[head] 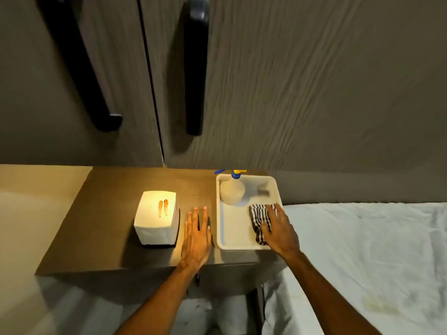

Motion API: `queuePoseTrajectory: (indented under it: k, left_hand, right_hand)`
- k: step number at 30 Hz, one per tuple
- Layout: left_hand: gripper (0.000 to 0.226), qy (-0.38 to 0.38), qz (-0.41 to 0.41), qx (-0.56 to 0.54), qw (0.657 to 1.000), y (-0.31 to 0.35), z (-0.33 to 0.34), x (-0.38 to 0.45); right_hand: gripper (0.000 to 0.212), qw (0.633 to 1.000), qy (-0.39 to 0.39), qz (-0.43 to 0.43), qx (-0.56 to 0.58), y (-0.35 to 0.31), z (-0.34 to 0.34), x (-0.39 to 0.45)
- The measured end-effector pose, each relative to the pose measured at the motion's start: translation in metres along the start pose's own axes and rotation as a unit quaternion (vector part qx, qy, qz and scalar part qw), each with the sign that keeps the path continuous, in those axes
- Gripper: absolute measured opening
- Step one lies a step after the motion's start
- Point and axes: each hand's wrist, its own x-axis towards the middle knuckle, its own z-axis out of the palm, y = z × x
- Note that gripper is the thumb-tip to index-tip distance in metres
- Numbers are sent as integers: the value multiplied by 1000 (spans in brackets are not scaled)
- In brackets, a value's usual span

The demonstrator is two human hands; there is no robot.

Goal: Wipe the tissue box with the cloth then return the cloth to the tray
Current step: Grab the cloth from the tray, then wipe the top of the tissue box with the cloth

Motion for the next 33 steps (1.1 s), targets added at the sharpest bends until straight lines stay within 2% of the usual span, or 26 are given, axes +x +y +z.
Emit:
queuePoseTrajectory:
  k: [2,5,7,14,18,19,22,23,25,28,31,33]
  left_hand:
    - [67,-22,-25,2,999,-1,4,8]
    - [72,-41,-34,64,997,0,15,11]
    - [84,-36,-27,108,993,1,21,7]
    - [85,-22,-31,115,993,-5,31,9]
    - [92,-23,-22,114,993,-7,32,8]
    - [94,-24,-23,115,993,-7,33,9]
    - [95,-28,-25,80,996,-6,30,8]
    - [88,-20,-24,68,997,-7,27,6]
    - [70,8,-20,20,1000,-7,16,-2]
    - [66,79,34,-78,993,-7,-2,-30]
    - [61,177,119,-77,974,-16,-34,-57]
    - [57,234,122,-39,964,-32,-71,-57]
  right_hand:
    - [74,999,-41,11,-23,3,3,8]
    - [68,991,-120,0,-60,6,13,17]
    - [69,987,-142,-7,-79,5,19,17]
    - [77,987,-112,3,-112,0,23,22]
    - [62,992,-76,14,-104,-3,22,22]
    - [58,993,-70,25,-95,-1,22,23]
    - [53,995,-38,88,34,3,16,20]
    - [54,993,-23,93,66,3,14,16]
    - [53,996,13,67,52,0,14,9]
    - [50,990,123,29,62,-19,23,-10]
    - [48,977,171,-15,123,-73,32,-37]
    - [48,969,178,-51,162,-117,36,-50]
